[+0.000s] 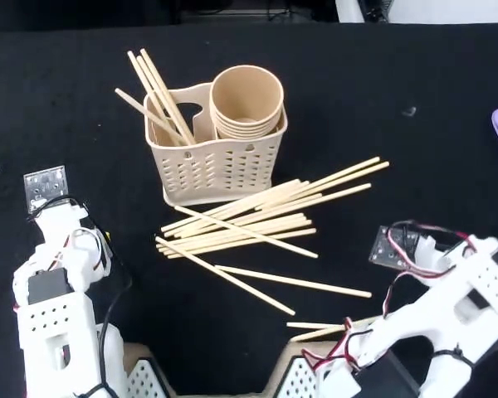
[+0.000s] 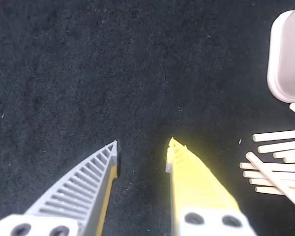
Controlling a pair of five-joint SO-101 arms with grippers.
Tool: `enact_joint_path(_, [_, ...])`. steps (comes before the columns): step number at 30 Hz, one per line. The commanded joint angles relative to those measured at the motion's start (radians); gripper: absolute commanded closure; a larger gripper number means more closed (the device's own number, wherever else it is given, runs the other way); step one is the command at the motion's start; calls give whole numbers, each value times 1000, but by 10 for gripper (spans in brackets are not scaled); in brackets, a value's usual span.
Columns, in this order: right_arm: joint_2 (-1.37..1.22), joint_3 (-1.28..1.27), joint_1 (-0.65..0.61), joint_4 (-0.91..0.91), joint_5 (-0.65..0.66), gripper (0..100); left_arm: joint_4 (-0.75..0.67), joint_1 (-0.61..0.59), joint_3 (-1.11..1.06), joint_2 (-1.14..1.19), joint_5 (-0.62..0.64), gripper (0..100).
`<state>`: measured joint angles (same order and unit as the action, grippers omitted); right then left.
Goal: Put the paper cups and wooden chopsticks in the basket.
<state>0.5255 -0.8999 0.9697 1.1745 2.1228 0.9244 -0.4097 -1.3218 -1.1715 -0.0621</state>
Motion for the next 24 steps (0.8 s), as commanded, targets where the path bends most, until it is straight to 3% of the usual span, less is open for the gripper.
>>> enact_joint_path(1, [-5,-108,40,-187,-14,988,-20,-8,8,-9,6,830])
enact_joint_path(6, [1,-203,23,-204,-72,975,-20,-4,7,-9,8,830])
enact_joint_path(9, [-2,-206,-5,-203,-161,903,-20,-2,7,-9,8,830])
enact_joint_path(24, [4,-183,-14,-32,-163,878,-20,-2,8,-9,8,830])
